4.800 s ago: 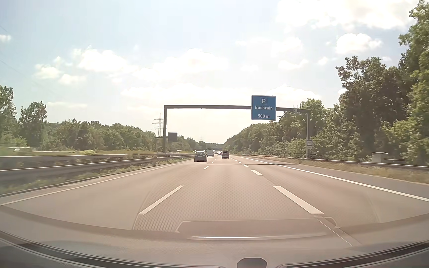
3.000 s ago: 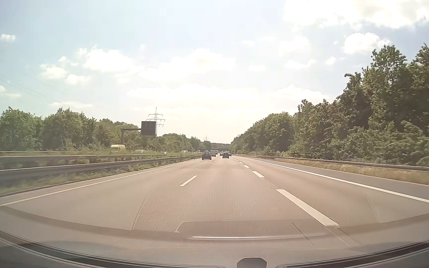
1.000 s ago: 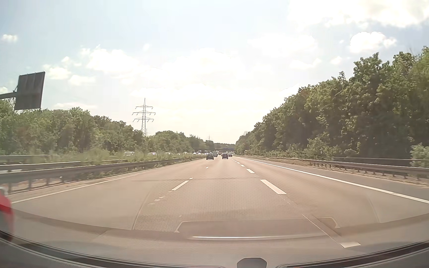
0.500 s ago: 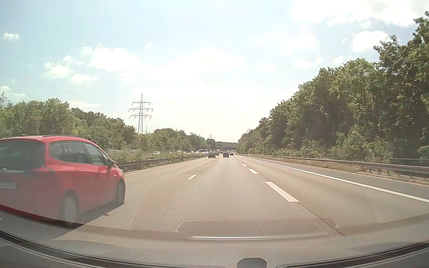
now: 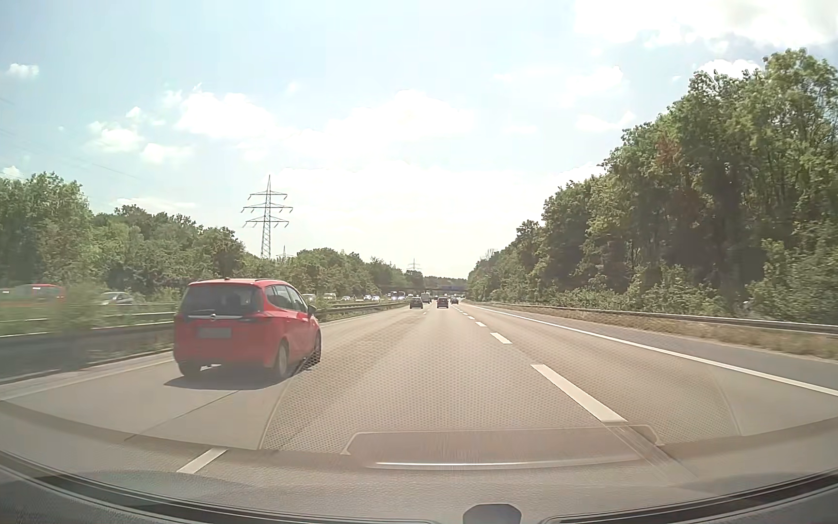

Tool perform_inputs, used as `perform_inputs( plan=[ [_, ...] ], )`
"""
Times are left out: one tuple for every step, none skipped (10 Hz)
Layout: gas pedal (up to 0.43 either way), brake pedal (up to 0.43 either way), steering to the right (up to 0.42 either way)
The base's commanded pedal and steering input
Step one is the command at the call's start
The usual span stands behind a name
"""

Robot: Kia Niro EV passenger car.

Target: Follow the waypoints while adhering to traffic rules and regulations

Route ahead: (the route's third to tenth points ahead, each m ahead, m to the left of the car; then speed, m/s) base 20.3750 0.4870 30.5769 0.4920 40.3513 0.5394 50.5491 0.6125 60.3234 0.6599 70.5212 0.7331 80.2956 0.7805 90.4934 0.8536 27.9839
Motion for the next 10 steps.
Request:
perform_inputs(
  plan=[
    [0.197,0.03,0.0],
    [0.197,0.03,0.0],
    [0.197,0.03,0.001],
    [0.197,0.03,0.001],
    [0.197,0.03,0.002],
    [0.197,0.03,0.001],
    [0.197,0.03,0.002],
    [0.197,0.03,0.002],
    [0.197,0.03,0.001],
    [0.197,0.03,0.001]
  ],
)
